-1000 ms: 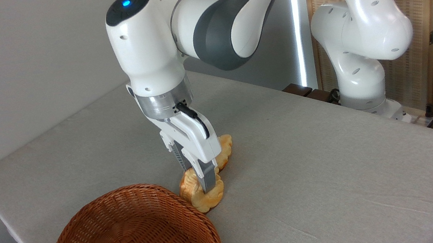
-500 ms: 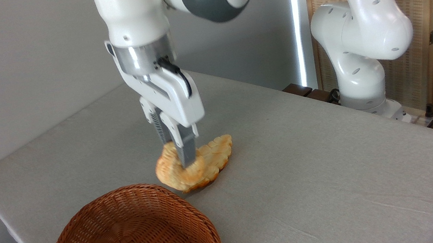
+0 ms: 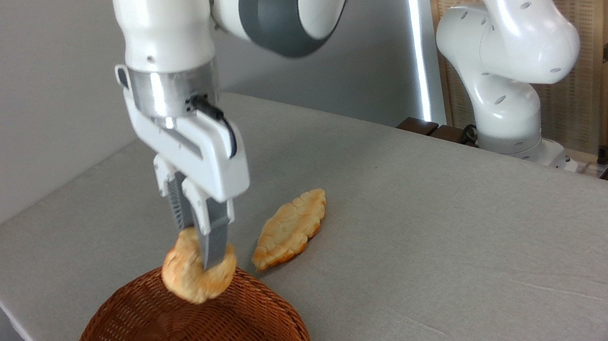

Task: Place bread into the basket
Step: 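Lower the bread into the basket and open the gripper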

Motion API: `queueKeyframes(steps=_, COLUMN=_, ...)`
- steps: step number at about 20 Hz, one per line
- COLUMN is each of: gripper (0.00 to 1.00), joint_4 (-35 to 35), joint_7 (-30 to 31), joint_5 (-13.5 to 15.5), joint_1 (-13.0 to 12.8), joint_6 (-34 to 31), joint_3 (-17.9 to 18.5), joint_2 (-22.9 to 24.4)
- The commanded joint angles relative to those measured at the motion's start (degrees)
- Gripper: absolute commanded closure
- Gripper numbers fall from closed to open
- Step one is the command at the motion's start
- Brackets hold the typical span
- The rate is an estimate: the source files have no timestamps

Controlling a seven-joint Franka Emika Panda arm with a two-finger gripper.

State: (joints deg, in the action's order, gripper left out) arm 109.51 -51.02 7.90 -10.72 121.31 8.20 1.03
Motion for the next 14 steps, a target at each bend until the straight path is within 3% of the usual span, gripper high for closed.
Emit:
queueKeyframes(steps=1, gripper=0.58, joint_4=-1.0, joint_7=0.7, joint_5=1.2, joint_1=-0.1, joint_6=4.4, joint_3=0.2, joint_2=-3.6)
queueKeyframes(steps=3, gripper=0.48, joint_4=-1.0, joint_7=0.7, joint_5=0.9, joint_1=0.0, joint_6=5.8, joint_3=0.2, joint_2=-5.2)
queueKeyframes(steps=5, gripper=0.08, joint_4=-0.9, joint_7=0.7, joint_5=0.6, joint_1=0.0, joint_6=7.1, joint_3=0.3, joint_2=-6.7)
queueKeyframes(steps=6, gripper=0.00, joint_4=-0.9, joint_7=0.7, joint_5=0.6, joint_1=0.0, joint_6=7.5, joint_3=0.3, joint_2=-7.1)
queueKeyframes(steps=14, gripper=0.00, joint_4=-0.9, joint_7=0.7, joint_5=0.5, joint_1=0.0, joint_6=7.6, joint_3=0.3, joint_2=-7.5)
